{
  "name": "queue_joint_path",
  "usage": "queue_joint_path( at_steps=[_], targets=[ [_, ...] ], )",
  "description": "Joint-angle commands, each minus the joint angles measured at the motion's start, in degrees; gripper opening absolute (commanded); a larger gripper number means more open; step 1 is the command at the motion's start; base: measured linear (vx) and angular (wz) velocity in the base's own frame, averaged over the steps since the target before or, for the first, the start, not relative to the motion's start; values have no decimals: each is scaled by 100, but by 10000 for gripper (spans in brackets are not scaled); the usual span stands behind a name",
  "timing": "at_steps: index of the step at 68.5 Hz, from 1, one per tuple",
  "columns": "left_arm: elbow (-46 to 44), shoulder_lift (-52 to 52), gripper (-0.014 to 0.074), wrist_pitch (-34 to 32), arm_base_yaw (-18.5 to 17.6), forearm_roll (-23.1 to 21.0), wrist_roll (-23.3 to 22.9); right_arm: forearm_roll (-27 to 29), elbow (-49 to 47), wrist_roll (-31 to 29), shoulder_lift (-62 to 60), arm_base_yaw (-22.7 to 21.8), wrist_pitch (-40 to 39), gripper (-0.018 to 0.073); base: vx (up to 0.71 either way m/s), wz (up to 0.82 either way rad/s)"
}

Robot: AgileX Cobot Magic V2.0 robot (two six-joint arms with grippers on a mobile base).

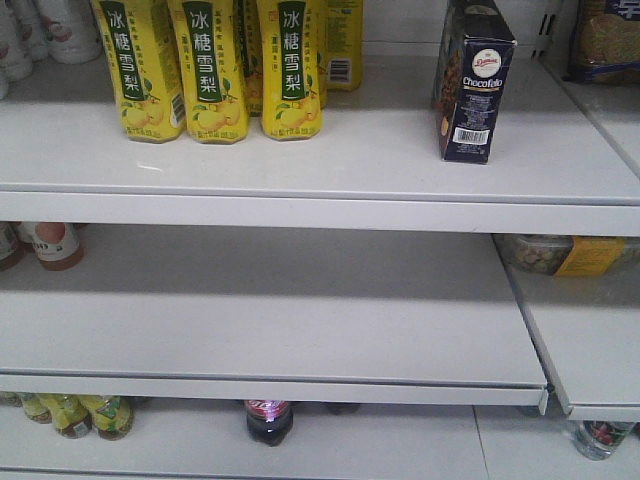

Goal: Left arm holds basket, right arm returns cookies

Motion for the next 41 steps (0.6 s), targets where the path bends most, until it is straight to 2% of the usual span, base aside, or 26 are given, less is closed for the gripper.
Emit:
queue_joint_path(
  at_steps=[1, 10, 23, 32, 41],
  targets=[
    [-153, -20, -6, -499, 248, 432, -102, -422, -137, -19, 34, 9, -138, -6, 0, 0],
    [-153, -20, -6, -482, 711, 460, -124, -422, -137, -19, 34, 9, -138, -6, 0, 0],
    [-141, -20, -6, -352, 1332, 483, -633, -422, -137, -19, 34, 9, -138, -6, 0, 0],
    [68, -20, -6, -452, 1500, 482, -770, -422, -137, -19, 34, 9, -138, -6, 0, 0],
    [384, -20, -6, -586, 1500, 482, -1041, -422, -137, -19, 34, 9, -138, -6, 0, 0]
  ],
)
